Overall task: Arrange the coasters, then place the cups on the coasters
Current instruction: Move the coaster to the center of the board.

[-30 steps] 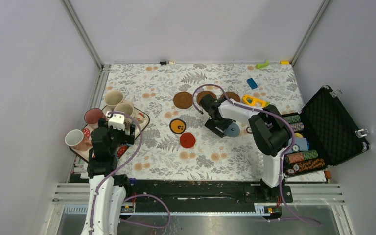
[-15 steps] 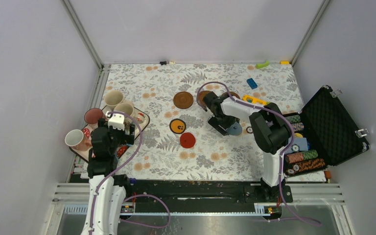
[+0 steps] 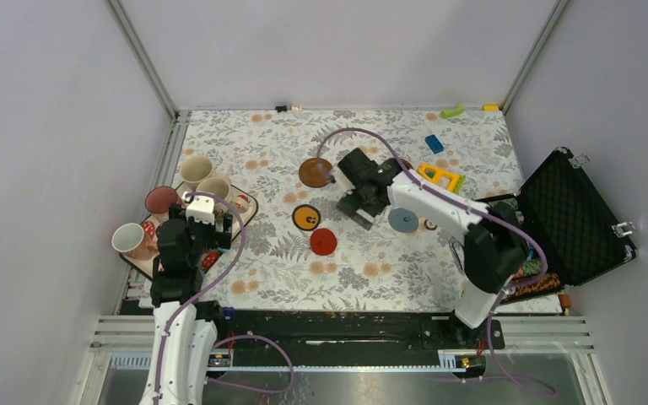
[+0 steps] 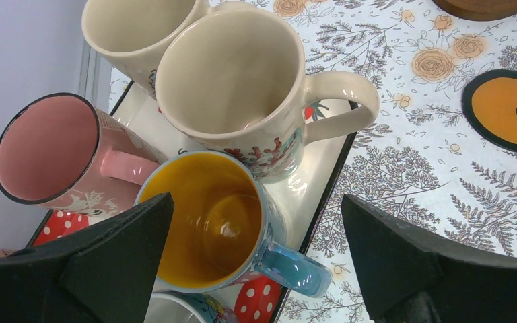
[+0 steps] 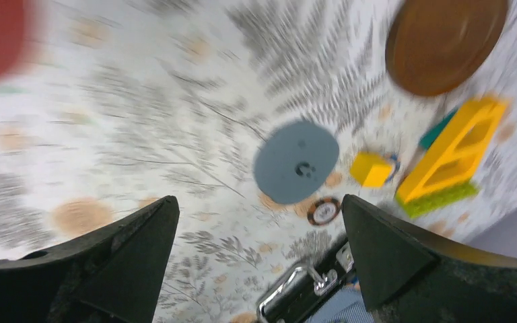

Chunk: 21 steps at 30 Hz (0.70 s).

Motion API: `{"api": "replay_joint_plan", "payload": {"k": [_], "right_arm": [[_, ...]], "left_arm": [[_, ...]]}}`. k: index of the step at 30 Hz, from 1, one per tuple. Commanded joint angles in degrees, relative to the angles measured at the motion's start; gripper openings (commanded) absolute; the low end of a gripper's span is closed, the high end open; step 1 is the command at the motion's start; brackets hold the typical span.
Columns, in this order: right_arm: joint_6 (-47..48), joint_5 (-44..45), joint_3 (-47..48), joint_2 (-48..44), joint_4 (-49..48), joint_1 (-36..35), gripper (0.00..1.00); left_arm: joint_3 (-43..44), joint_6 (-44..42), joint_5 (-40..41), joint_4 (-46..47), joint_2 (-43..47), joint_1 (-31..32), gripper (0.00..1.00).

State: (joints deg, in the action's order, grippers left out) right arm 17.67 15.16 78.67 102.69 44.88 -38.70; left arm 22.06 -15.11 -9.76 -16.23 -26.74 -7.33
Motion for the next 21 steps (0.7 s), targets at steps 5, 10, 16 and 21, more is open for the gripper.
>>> {"api": "replay_joint_plan", "payload": {"k": [5, 10, 16, 21], "right_arm": [[5.9, -5.5, 5.9, 0.0, -2.6, -16.7, 1.00], [2.6, -7.0, 14.5, 10.9, 2.1, -20.6, 1.00], [0.4, -10.1, 16.9, 15.6, 5.1, -24.1, 1.00], [-1.1, -7.4, 18.4, 18.4, 5.1, -24.8, 1.00]], "left_arm": [[1.1, 0.2, 1.5, 3.0, 0.2, -0.3, 0.99], [0.8, 0.1, 1.9, 3.5, -0.2, -0.3, 0.99], [0.8, 0.1, 2.1, 3.7, -0.9, -0.3, 0.99], [0.8, 0.0, 2.1, 3.7, -1.2, -0.3, 0.99]]}}
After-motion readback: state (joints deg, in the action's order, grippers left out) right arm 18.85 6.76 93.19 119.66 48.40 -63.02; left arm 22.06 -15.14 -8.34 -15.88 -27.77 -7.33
